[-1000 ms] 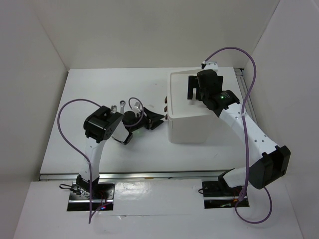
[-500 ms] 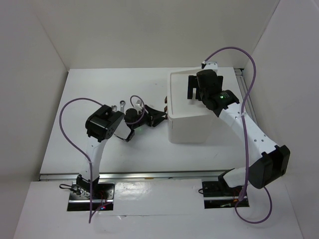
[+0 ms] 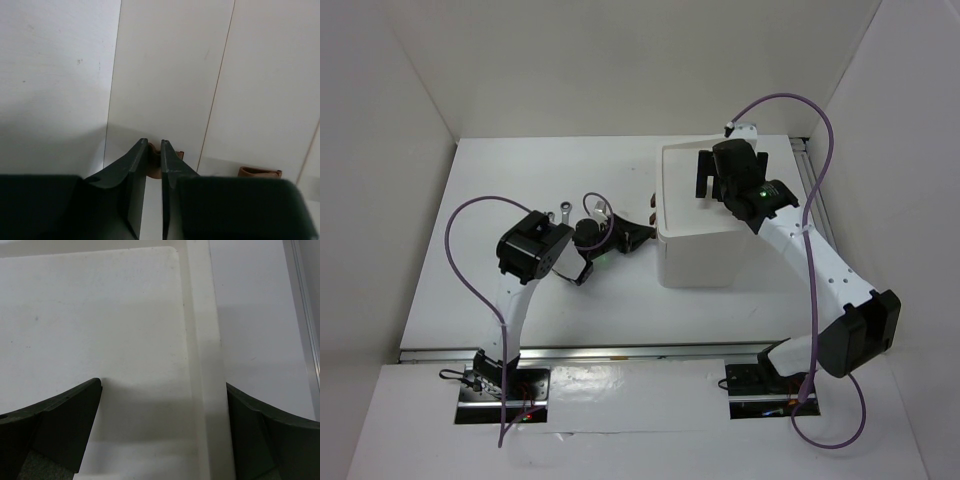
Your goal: Sort the tools into containers
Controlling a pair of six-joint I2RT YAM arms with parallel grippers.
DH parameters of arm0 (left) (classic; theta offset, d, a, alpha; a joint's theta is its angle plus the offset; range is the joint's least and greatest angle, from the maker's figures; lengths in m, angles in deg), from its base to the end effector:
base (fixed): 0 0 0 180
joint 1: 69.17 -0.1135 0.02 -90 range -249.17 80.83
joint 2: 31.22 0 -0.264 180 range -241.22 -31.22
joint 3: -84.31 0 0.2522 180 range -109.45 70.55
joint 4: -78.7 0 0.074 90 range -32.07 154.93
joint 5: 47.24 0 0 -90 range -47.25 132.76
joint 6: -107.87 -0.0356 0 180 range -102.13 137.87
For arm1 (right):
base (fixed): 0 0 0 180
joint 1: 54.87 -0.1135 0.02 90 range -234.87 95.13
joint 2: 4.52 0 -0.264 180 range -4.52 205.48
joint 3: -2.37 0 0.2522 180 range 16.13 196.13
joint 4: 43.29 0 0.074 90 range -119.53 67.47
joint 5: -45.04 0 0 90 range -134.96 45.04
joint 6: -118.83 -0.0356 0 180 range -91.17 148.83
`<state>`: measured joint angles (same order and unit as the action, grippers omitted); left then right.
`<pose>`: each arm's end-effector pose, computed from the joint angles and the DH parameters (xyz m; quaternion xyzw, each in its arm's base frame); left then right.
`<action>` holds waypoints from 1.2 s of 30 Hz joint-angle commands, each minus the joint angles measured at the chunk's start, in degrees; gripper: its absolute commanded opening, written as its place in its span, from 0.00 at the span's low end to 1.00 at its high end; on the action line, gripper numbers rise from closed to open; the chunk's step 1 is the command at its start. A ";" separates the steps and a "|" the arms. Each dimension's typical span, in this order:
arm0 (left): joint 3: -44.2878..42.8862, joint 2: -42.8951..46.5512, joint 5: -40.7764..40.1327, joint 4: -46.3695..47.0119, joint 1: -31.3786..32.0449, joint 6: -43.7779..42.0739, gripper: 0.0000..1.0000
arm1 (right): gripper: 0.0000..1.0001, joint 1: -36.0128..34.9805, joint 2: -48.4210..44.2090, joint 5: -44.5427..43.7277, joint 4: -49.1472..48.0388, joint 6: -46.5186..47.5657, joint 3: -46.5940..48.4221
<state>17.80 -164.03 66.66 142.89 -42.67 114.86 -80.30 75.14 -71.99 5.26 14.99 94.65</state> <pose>0.3580 -0.1946 0.0723 -0.2891 0.6582 -0.6686 0.1901 0.2818 0.1161 0.3663 0.0182 0.8724 -0.0476 0.4862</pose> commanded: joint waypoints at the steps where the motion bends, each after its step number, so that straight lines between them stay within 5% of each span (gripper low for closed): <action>1: -1.04 -1.92 1.06 5.19 1.98 -0.13 0.26 | 1.00 -2.35 4.19 4.35 10.39 1.28 -2.23; 10: -1.04 -1.92 1.59 5.19 1.98 -0.13 0.00 | 1.00 -2.34 3.66 3.82 10.39 1.28 -1.70; 21: 3.35 3.43 2.64 2.91 0.04 -2.16 0.00 | 1.00 -2.34 2.08 3.30 10.39 1.28 -2.23; 36: 15.49 15.83 8.52 -0.87 -14.89 -7.42 0.00 | 1.00 -1.29 1.55 3.30 9.25 0.75 -2.76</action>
<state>32.53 -152.03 72.88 140.09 -55.15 111.10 -80.32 75.08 -71.74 5.04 14.99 94.71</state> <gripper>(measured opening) 0.108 1.002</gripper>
